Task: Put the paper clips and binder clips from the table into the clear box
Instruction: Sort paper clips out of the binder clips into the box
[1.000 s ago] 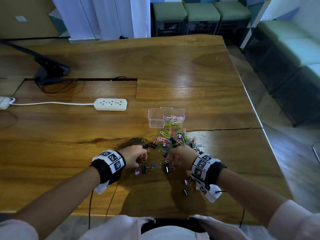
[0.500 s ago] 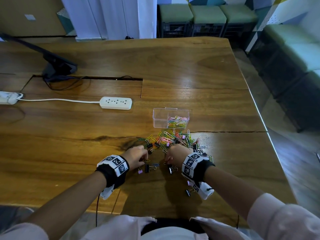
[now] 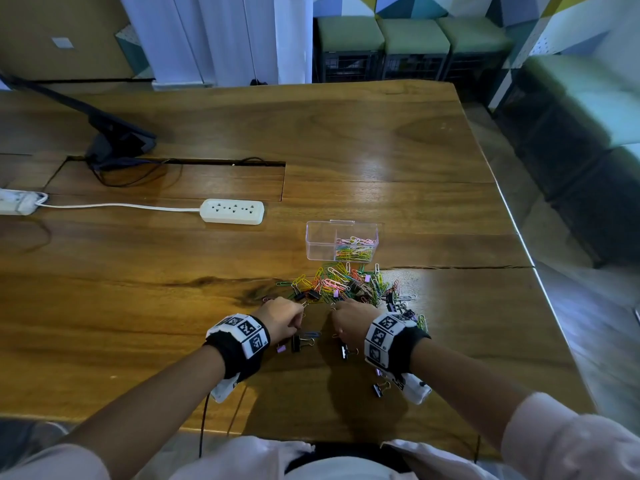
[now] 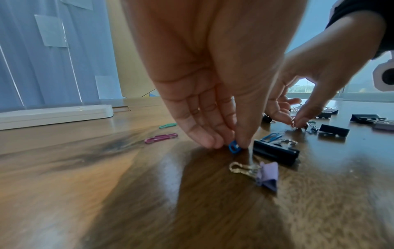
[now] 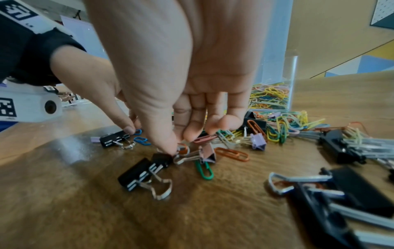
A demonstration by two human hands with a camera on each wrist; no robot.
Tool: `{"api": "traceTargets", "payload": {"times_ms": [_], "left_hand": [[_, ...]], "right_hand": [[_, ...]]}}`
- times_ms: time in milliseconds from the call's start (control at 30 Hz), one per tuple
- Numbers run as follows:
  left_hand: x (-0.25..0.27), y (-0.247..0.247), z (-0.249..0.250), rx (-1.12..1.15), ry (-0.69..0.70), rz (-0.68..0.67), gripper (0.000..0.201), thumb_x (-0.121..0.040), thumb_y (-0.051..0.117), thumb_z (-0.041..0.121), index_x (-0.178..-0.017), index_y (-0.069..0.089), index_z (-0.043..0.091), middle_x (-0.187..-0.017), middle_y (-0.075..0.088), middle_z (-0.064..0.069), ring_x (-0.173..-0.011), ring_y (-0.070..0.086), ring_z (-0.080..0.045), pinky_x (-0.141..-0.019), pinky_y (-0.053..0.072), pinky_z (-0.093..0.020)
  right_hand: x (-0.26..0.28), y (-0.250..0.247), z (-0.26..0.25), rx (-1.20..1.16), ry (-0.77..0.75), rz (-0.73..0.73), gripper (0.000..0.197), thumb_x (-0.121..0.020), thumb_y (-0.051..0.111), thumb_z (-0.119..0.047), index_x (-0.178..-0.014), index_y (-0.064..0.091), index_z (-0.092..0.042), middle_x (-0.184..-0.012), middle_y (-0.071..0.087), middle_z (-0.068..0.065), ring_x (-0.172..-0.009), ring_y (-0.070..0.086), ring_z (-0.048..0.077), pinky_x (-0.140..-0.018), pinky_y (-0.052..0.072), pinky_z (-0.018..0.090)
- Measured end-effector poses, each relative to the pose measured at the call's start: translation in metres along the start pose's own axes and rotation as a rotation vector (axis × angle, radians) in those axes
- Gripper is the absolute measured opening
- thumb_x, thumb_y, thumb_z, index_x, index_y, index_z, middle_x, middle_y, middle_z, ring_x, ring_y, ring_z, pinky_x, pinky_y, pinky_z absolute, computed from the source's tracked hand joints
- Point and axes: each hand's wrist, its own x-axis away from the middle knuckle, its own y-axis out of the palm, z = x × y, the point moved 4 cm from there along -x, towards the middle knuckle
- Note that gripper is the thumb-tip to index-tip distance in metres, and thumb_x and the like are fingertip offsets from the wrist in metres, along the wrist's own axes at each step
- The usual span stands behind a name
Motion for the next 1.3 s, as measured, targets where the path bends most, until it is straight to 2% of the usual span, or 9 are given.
{"api": "traceTargets", "payload": {"times_ms": [133,267,433,533,667,767,1000,1167,1300], "left_hand": [[-0.002,0.000,0.001,0.027,0.008,0.000,0.018,-0.088,0.059,0.013,-0.105,0.057,0.014,-0.104,0.063,-0.001,-0.100,0.059,-0.018,-0.083,0.046,-0.029],[-0.002,0.001,0.002,-0.017,0.036,0.004,0.016,-0.090,0.057,0.016,-0.105,0.061,0.015,-0.114,0.055,-0.002,-0.109,0.052,-0.017,-0.090,0.042,-0.029],[-0.002,0.005,0.001,-0.007,0.060,-0.033,0.013,-0.090,0.055,0.015,-0.100,0.064,0.014,-0.110,0.056,-0.002,-0.107,0.053,-0.018,-0.090,0.044,-0.029],[-0.002,0.005,0.000,0.019,0.067,-0.034,0.011,-0.090,0.055,0.013,-0.099,0.060,0.013,-0.106,0.058,-0.003,-0.101,0.055,-0.019,-0.085,0.044,-0.030],[-0.003,0.006,-0.004,0.114,0.088,-0.014,0.019,-0.089,0.059,0.014,-0.107,0.053,0.013,-0.086,0.057,0.003,-0.083,0.056,-0.015,-0.076,0.045,-0.029],[-0.004,0.006,-0.004,0.129,0.104,-0.016,0.026,-0.088,0.062,0.016,-0.114,0.055,0.017,-0.087,0.054,0.005,-0.082,0.053,-0.013,-0.076,0.044,-0.028],[-0.008,0.003,-0.002,0.130,0.109,0.012,0.017,-0.090,0.060,0.020,-0.105,0.064,0.015,-0.104,0.057,-0.002,-0.100,0.055,-0.016,-0.087,0.045,-0.031],[-0.010,0.003,0.000,0.124,0.095,0.034,0.013,-0.090,0.059,0.019,-0.098,0.067,0.013,-0.107,0.059,-0.003,-0.102,0.054,-0.017,-0.088,0.043,-0.029],[-0.010,0.003,0.000,0.142,0.090,0.038,0.011,-0.091,0.058,0.017,-0.097,0.065,0.012,-0.107,0.060,-0.003,-0.101,0.056,-0.017,-0.087,0.044,-0.029]], "right_hand": [[0.003,0.006,0.002,0.052,0.007,-0.023,0.032,-0.091,0.051,-0.017,-0.121,0.051,-0.005,-0.126,0.048,0.010,-0.119,0.044,0.026,-0.095,0.047,0.042],[0.006,0.008,0.004,0.068,-0.003,-0.009,0.032,-0.090,0.054,-0.018,-0.119,0.053,-0.006,-0.122,0.050,0.009,-0.116,0.047,0.026,-0.092,0.049,0.041],[0.006,-0.001,0.013,0.004,-0.007,-0.007,0.021,-0.089,0.055,-0.016,-0.106,0.060,-0.005,-0.107,0.060,0.010,-0.101,0.059,0.023,-0.084,0.054,0.034],[-0.001,-0.026,0.032,-0.066,0.014,0.003,0.013,-0.089,0.053,-0.013,-0.096,0.062,-0.008,-0.098,0.062,0.004,-0.089,0.061,0.016,-0.078,0.053,0.023],[0.004,-0.078,0.068,-0.202,0.133,0.227,0.005,-0.087,0.058,-0.016,-0.088,0.062,-0.017,-0.090,0.063,-0.006,-0.084,0.064,0.008,-0.071,0.053,0.018],[0.008,-0.106,0.089,-0.262,0.214,0.361,0.003,-0.087,0.061,-0.018,-0.086,0.063,-0.019,-0.091,0.064,-0.007,-0.083,0.063,0.007,-0.072,0.051,0.015],[0.001,-0.124,0.111,-0.349,0.374,0.514,0.005,-0.084,0.065,-0.013,-0.086,0.068,-0.015,-0.090,0.067,-0.002,-0.081,0.060,0.009,-0.073,0.047,0.018],[-0.012,-0.117,0.105,-0.340,0.346,0.508,0.013,-0.090,0.057,-0.014,-0.090,0.070,-0.012,-0.090,0.066,-0.007,-0.081,0.063,0.010,-0.072,0.048,0.018],[-0.014,-0.110,0.097,-0.299,0.291,0.489,0.025,-0.095,0.046,-0.011,-0.106,0.069,-0.014,-0.107,0.069,0.004,-0.089,0.067,0.018,-0.080,0.055,0.027]]}}
